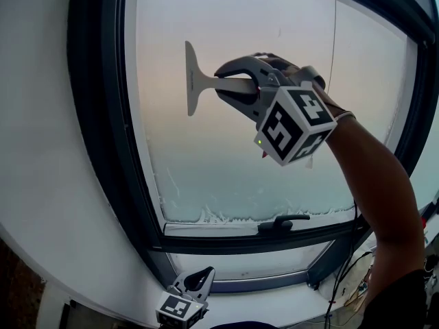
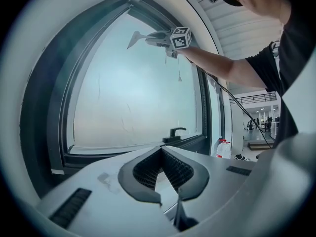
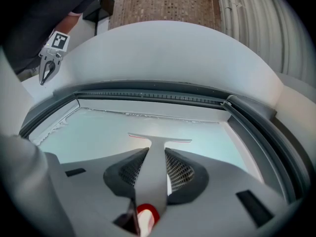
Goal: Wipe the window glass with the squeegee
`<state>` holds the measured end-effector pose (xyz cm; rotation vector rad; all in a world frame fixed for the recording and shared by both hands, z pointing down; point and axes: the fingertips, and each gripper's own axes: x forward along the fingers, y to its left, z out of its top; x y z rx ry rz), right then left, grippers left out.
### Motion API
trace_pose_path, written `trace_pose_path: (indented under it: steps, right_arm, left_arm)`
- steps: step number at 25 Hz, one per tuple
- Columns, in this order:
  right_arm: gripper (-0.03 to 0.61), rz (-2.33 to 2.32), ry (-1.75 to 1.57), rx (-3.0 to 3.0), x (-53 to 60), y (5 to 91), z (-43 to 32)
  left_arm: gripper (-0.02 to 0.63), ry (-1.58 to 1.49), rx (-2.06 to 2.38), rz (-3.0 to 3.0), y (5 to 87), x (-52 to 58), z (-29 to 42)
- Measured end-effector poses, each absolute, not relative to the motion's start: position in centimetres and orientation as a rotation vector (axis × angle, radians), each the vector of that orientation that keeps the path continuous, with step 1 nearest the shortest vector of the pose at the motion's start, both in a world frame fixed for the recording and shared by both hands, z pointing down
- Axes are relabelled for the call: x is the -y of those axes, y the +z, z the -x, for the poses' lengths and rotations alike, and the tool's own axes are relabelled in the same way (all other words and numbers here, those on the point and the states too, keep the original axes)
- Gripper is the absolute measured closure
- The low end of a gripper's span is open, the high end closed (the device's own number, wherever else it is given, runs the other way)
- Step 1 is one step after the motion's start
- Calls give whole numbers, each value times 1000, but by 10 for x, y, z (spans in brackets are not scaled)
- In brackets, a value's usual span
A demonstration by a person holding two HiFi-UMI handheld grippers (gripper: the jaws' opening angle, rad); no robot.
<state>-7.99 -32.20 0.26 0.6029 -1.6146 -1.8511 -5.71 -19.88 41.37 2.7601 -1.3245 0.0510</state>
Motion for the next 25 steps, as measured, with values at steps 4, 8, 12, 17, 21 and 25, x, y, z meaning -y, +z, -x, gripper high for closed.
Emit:
trace_pose_path:
  steps: [4, 8, 12, 17, 21, 25]
  right_arm:
    - [491, -631, -1830, 1618, 322, -1, 51]
    - [491, -651, -1809, 1616, 322, -1, 24]
    - [491, -666, -1788, 1609, 322, -1, -4]
    - [491, -682, -1761, 1596, 322, -1, -37]
    - [491, -707, -1745, 1576, 321, -2, -63]
    - [491, -743, -1727, 1563, 321, -7, -88]
  left_arm:
    - [614, 60, 1313, -2766, 413, 200, 45]
    - [614, 65, 1295, -2772, 414, 200, 31]
    - [614, 76, 1274, -2776, 417, 201, 18]
    - [614, 93, 1244, -2784, 421, 199, 0]
    - [614, 105, 1225, -2793, 421, 198, -13]
    - [614, 110, 1214, -2803, 420, 195, -23]
